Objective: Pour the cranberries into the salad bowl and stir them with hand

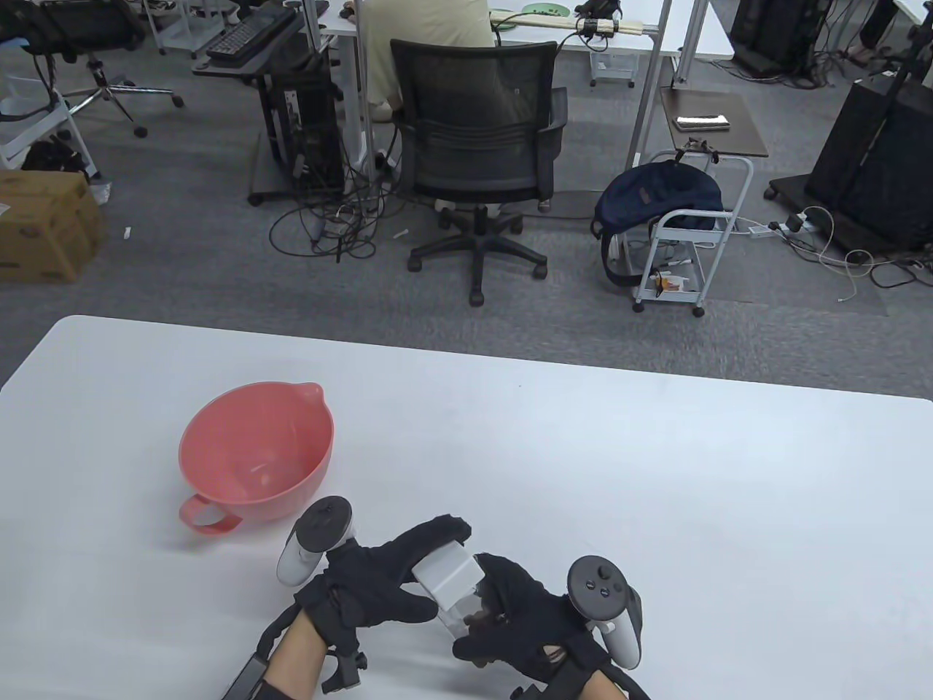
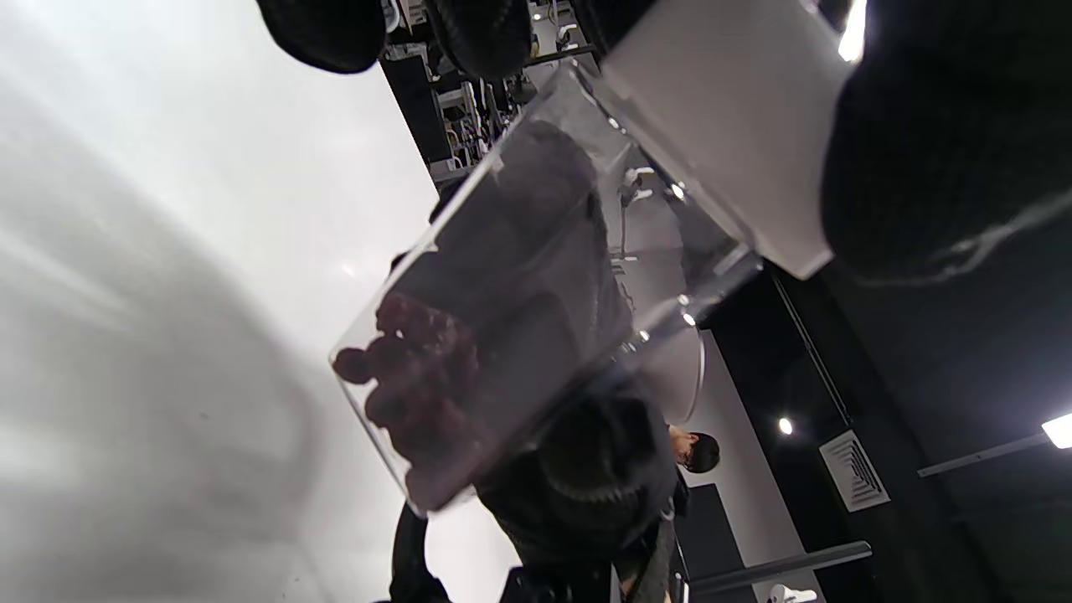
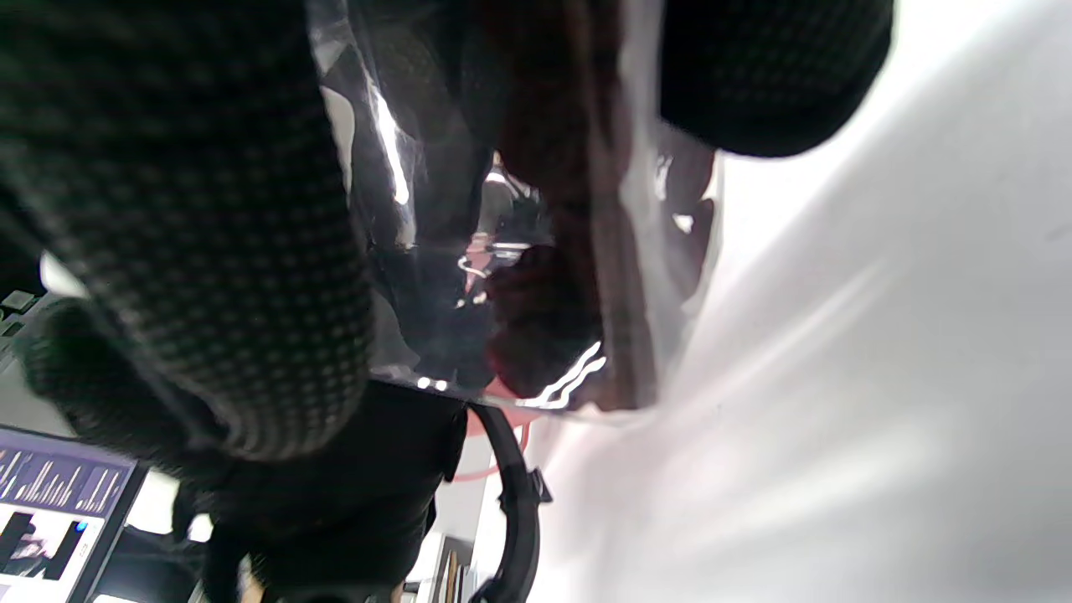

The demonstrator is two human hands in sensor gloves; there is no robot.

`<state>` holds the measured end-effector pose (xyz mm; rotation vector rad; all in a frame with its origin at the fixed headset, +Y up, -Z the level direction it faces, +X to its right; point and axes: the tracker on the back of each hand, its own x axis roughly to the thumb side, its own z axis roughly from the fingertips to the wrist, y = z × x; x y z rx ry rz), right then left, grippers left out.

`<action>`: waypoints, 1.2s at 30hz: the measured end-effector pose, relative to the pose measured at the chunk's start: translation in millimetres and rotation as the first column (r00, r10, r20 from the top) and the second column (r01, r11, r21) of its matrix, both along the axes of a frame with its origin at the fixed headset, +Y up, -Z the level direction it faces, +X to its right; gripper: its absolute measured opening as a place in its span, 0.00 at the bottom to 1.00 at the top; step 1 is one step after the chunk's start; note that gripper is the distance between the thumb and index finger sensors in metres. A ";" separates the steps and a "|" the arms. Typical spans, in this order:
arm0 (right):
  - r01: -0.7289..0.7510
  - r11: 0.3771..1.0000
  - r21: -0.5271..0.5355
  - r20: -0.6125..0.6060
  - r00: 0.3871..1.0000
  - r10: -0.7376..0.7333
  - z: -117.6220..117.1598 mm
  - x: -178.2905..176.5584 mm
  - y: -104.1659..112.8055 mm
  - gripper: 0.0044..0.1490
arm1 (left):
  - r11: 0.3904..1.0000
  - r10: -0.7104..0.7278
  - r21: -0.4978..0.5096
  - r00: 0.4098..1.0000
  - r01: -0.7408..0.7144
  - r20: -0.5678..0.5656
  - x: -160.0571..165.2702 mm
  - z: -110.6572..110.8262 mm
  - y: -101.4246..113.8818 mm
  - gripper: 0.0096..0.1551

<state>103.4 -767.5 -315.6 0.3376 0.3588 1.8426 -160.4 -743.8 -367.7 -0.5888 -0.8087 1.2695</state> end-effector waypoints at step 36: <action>-0.199 0.980 -0.021 0.288 0.937 0.197 10.1 -3.5 -1.2 0.65 | 0.999 -0.036 0.009 0.933 0.042 -0.358 -1.2 5.0 -7.9 0.61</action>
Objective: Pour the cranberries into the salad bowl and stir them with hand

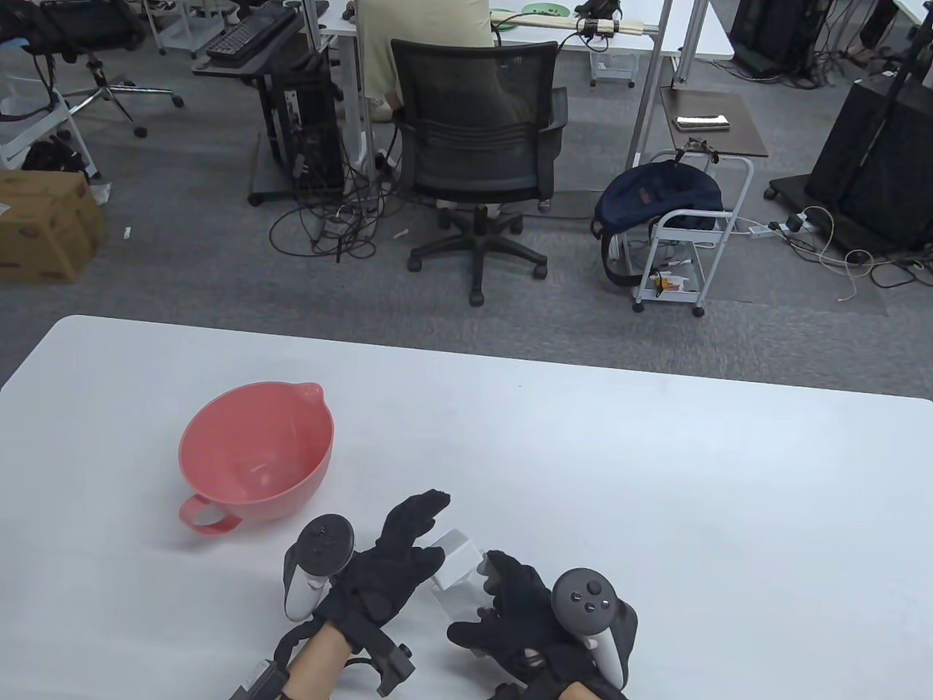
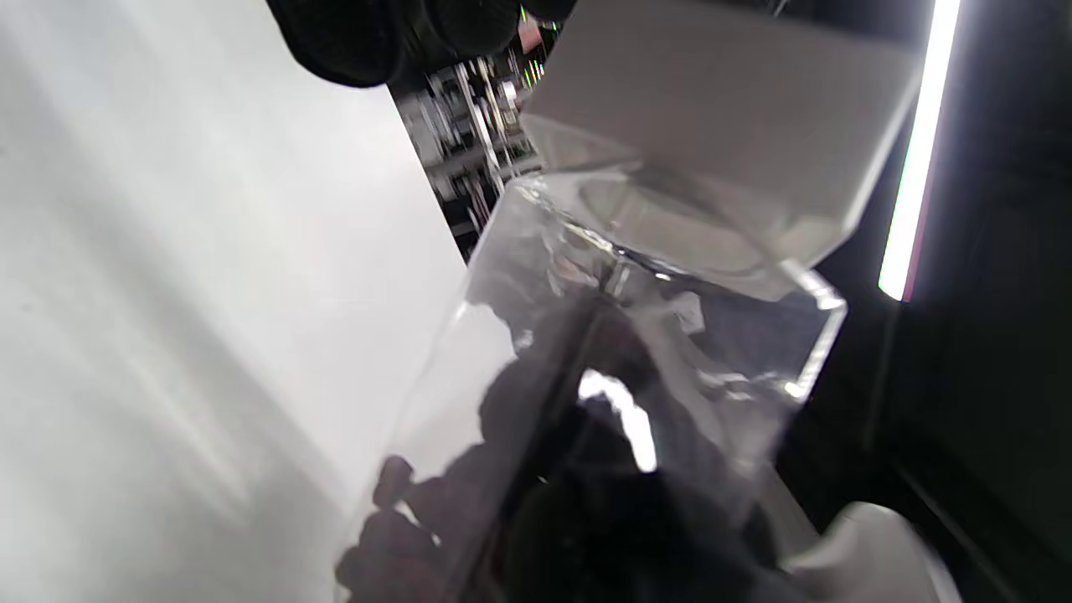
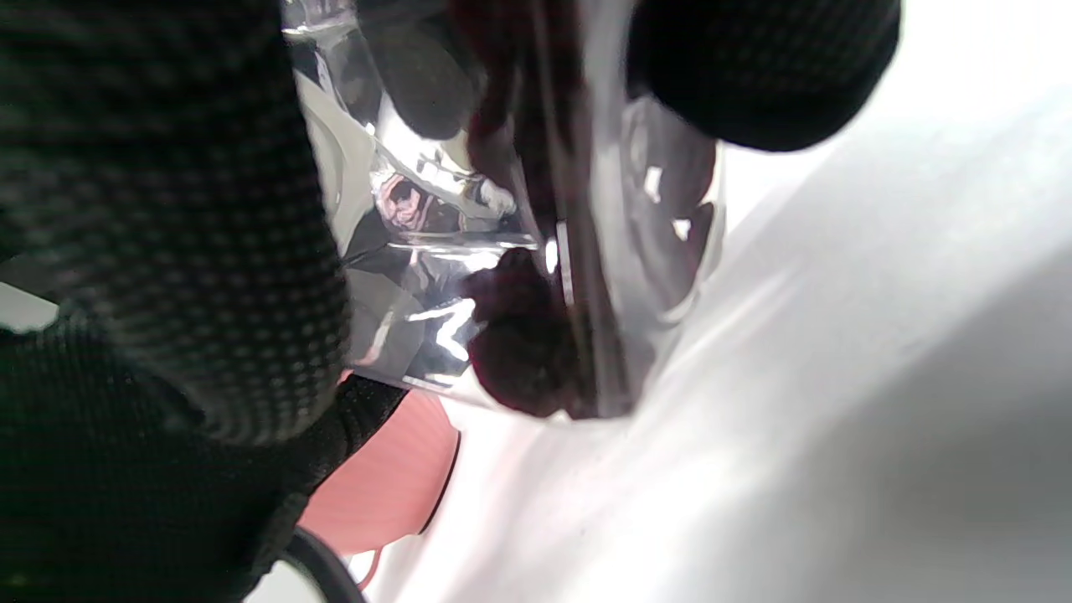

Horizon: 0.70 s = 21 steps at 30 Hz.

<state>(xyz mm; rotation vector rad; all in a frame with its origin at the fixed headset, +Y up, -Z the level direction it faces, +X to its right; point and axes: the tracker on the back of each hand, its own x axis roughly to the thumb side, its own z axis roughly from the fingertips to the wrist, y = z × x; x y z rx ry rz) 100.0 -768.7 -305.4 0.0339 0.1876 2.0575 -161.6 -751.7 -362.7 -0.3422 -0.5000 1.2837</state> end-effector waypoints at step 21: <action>0.057 0.998 -0.018 -0.143 0.988 -0.059 0.6 -8.6 -2.4 0.65 | 0.999 -0.024 -0.021 0.962 0.031 0.273 -11.4 -13.3 -1.0 0.50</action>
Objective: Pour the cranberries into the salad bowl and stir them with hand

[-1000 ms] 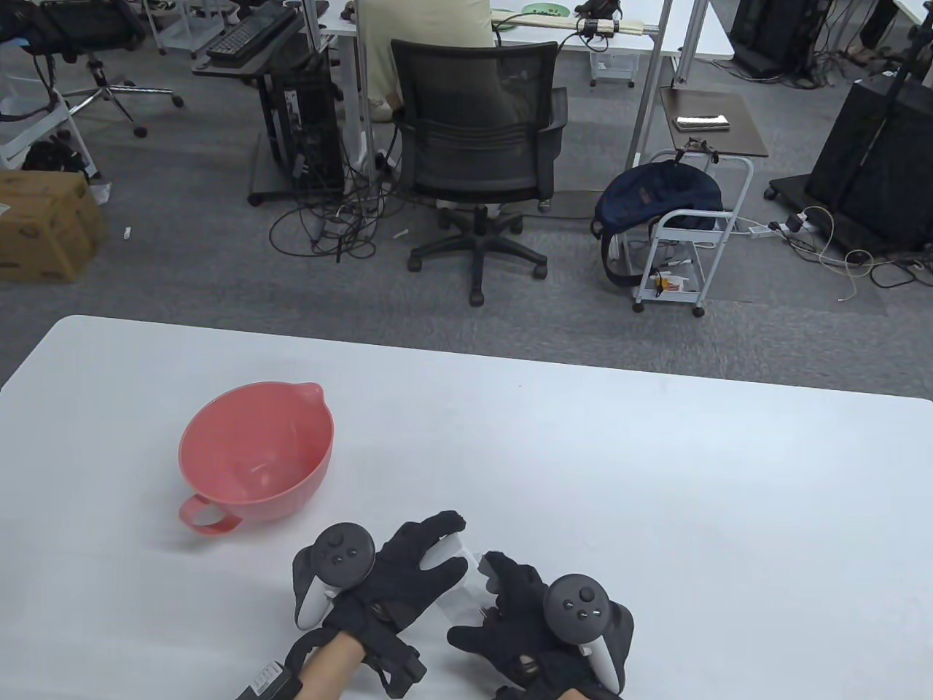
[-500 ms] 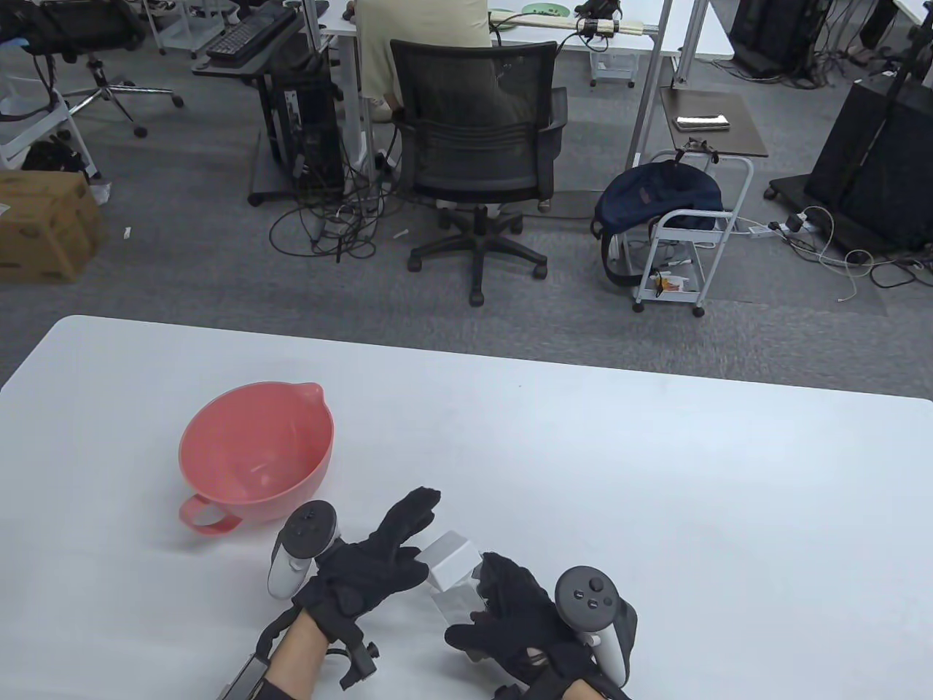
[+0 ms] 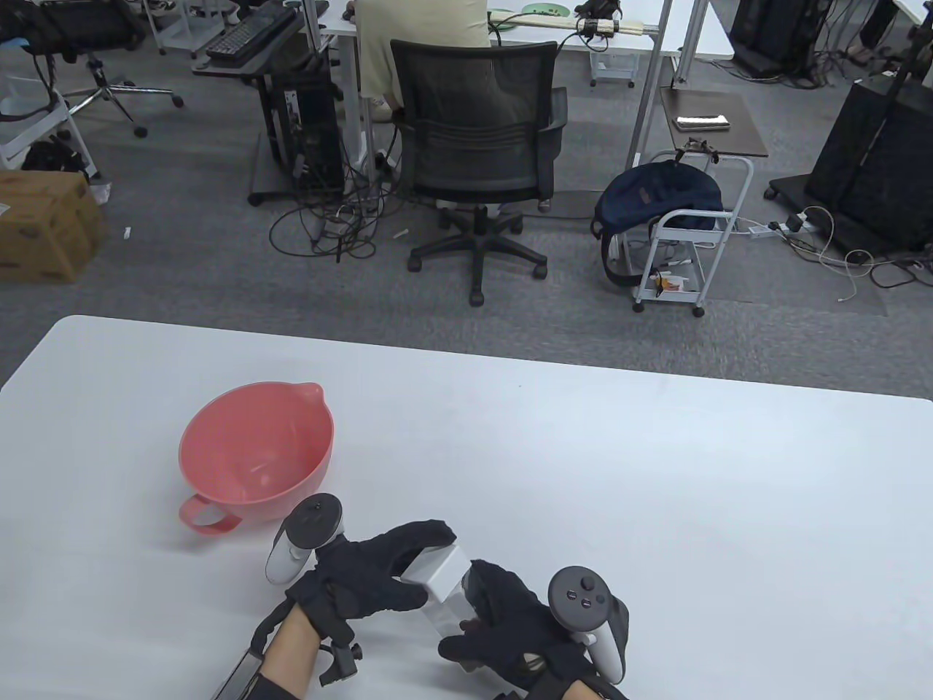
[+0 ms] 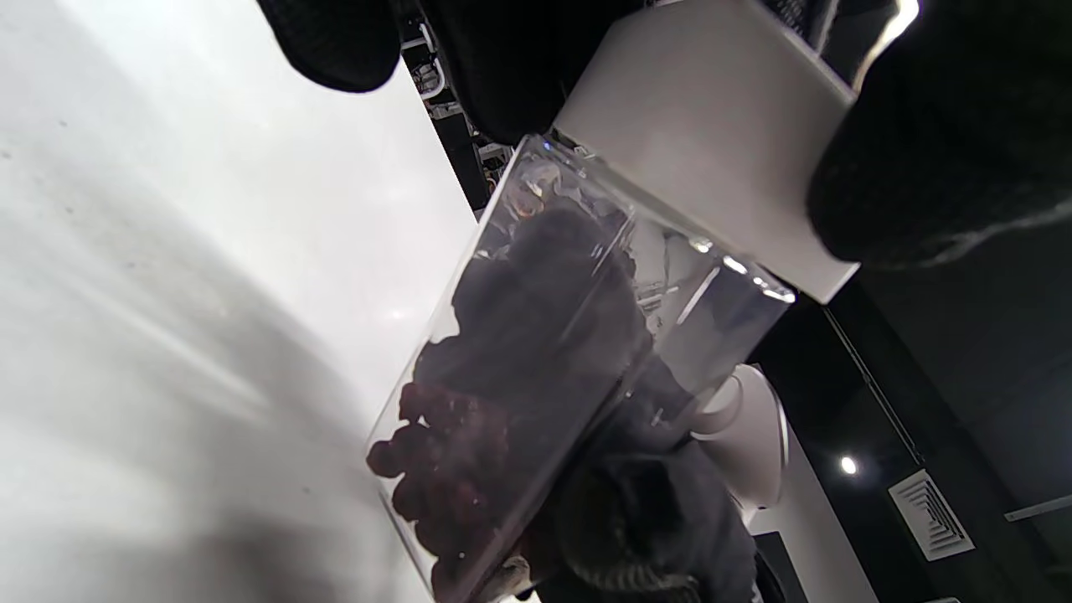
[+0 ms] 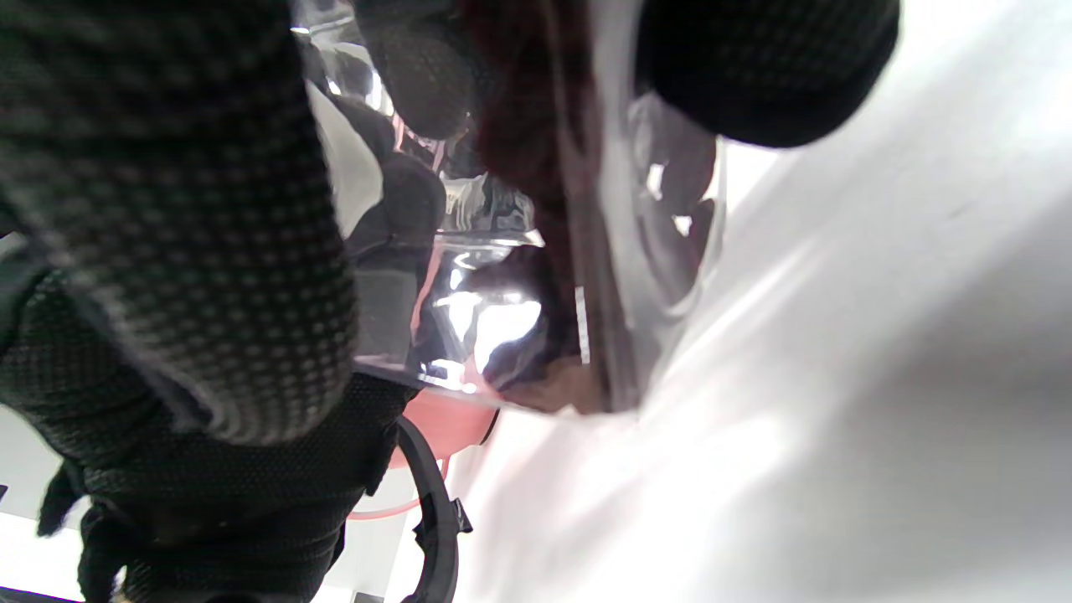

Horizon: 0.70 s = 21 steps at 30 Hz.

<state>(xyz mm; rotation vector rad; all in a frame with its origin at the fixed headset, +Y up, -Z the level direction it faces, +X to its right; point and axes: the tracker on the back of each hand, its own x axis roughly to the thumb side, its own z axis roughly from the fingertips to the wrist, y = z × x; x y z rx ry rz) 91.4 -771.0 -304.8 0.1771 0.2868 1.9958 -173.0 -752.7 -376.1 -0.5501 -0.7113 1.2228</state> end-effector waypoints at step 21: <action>-0.259 0.958 0.121 0.186 0.954 0.234 3.9 4.3 3.5 0.66 | 0.949 -0.265 0.035 0.855 0.312 -0.446 27.5 22.6 -5.5 0.64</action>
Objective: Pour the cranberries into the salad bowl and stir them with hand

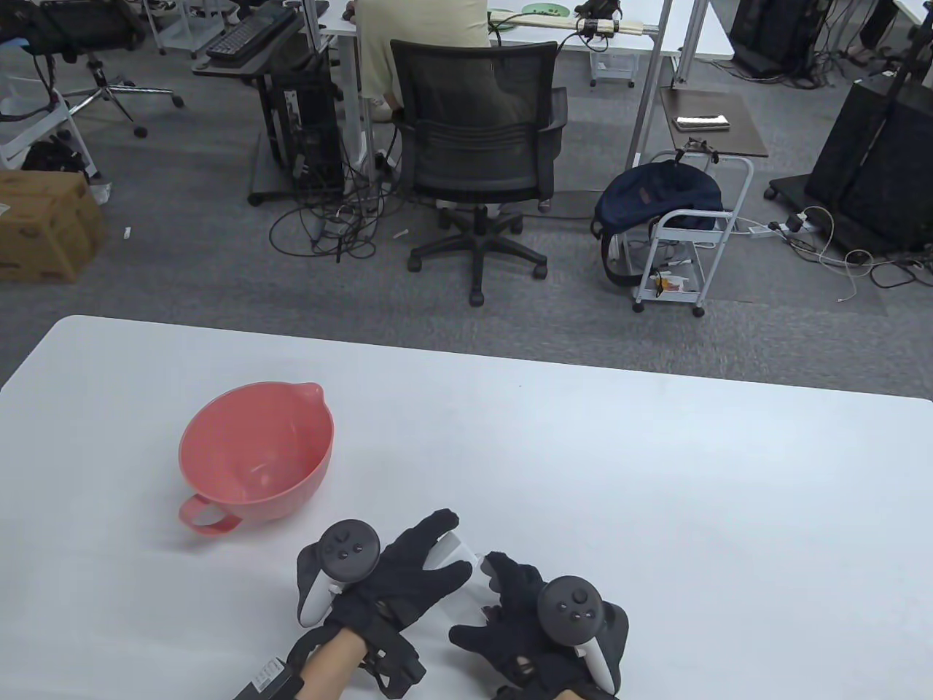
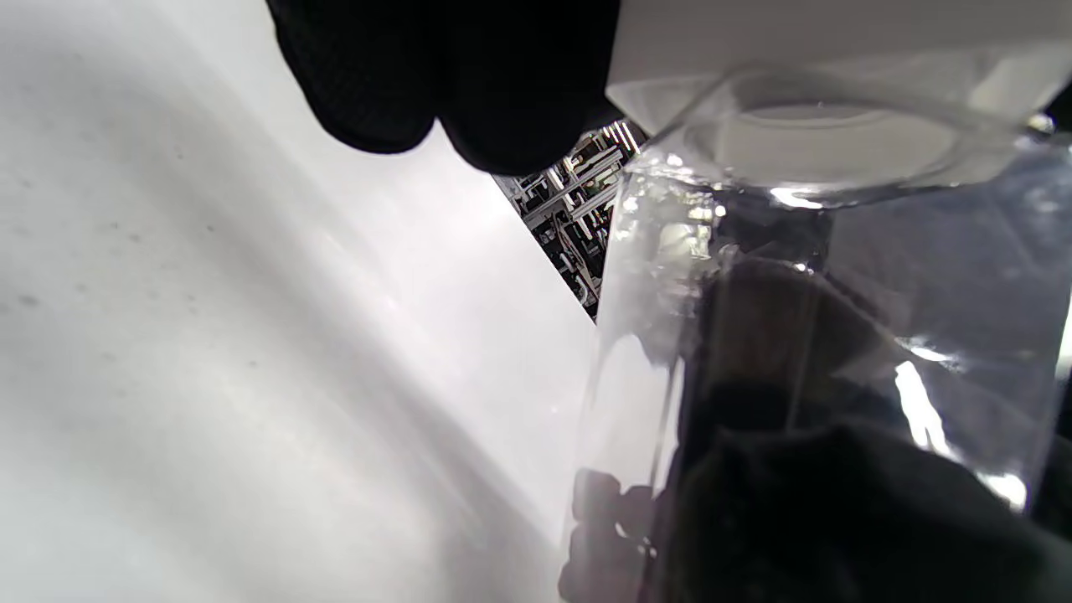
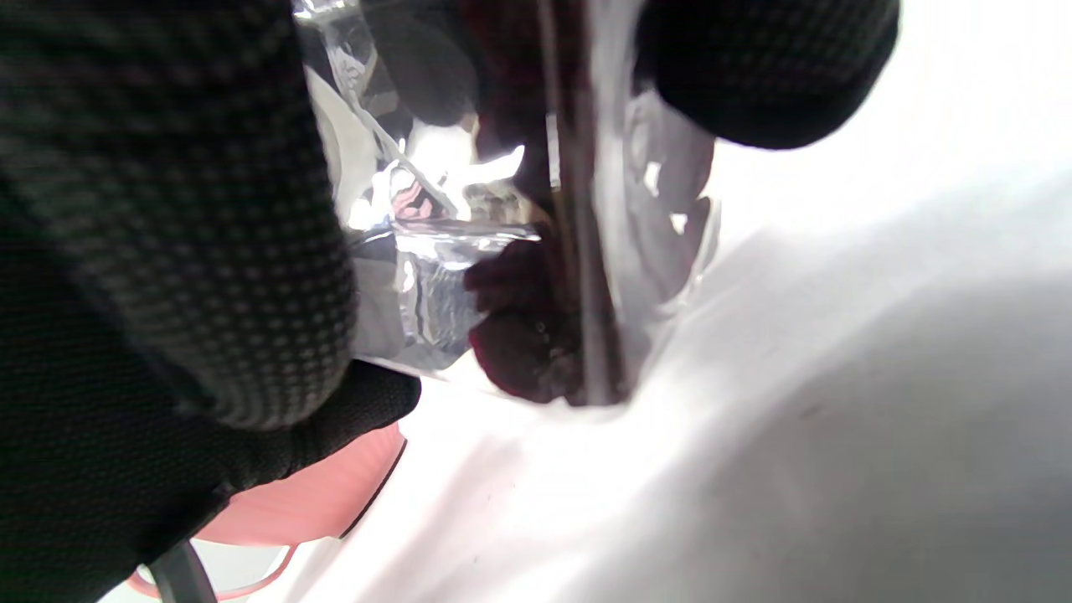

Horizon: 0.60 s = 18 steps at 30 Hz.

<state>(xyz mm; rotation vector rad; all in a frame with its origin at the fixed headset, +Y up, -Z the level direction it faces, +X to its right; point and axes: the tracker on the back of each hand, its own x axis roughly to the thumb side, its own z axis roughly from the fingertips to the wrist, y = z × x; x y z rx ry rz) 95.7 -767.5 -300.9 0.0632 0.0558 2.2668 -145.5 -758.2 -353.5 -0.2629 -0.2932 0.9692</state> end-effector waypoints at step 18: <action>0.183 0.978 -0.100 -0.101 0.976 -0.193 -1.7 -8.8 -6.3 0.66 | 0.955 0.298 -0.141 0.852 -0.262 0.431 -24.3 -19.4 11.2 0.58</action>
